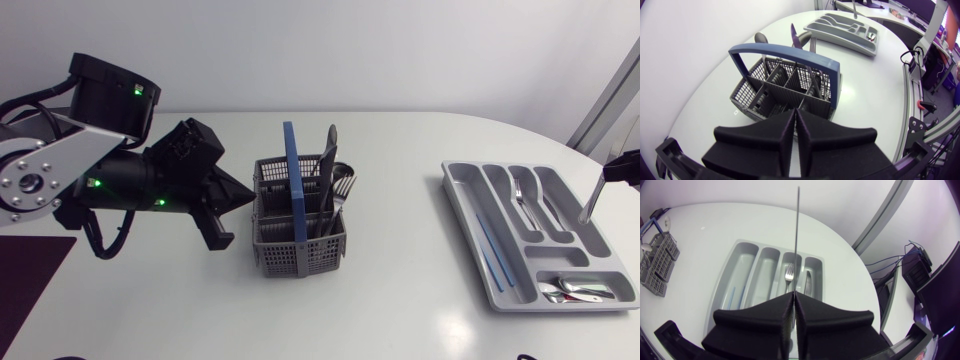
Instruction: Sort the cutlery from the basket into the organizer compartments.
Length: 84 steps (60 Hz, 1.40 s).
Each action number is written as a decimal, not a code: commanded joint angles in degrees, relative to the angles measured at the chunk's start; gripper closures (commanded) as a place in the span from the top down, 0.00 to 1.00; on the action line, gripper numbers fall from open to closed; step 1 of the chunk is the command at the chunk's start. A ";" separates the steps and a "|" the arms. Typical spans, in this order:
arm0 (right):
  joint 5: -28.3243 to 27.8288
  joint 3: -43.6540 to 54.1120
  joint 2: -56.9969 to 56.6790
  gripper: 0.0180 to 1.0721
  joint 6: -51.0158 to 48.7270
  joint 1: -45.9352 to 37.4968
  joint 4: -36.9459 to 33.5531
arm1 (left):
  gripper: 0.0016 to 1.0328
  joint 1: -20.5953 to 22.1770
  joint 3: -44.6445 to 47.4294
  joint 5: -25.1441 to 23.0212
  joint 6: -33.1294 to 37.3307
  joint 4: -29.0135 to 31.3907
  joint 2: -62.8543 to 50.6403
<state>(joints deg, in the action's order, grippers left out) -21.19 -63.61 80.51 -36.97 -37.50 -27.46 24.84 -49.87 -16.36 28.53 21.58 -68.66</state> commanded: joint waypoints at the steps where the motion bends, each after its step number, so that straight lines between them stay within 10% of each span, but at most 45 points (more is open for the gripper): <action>1: 0.27 -2.48 2.90 0.05 -1.96 -1.09 -0.49 | 0.06 0.56 -1.37 0.10 -0.59 0.56 -1.12; 84: 12.49 -15.84 36.03 0.06 5.42 2.08 9.97 | 0.06 2.85 -1.90 2.21 -1.90 1.09 -1.12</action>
<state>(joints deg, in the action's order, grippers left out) -9.39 -77.71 113.89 -32.99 -36.01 -17.98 27.14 -49.98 -14.46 28.05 22.24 -69.28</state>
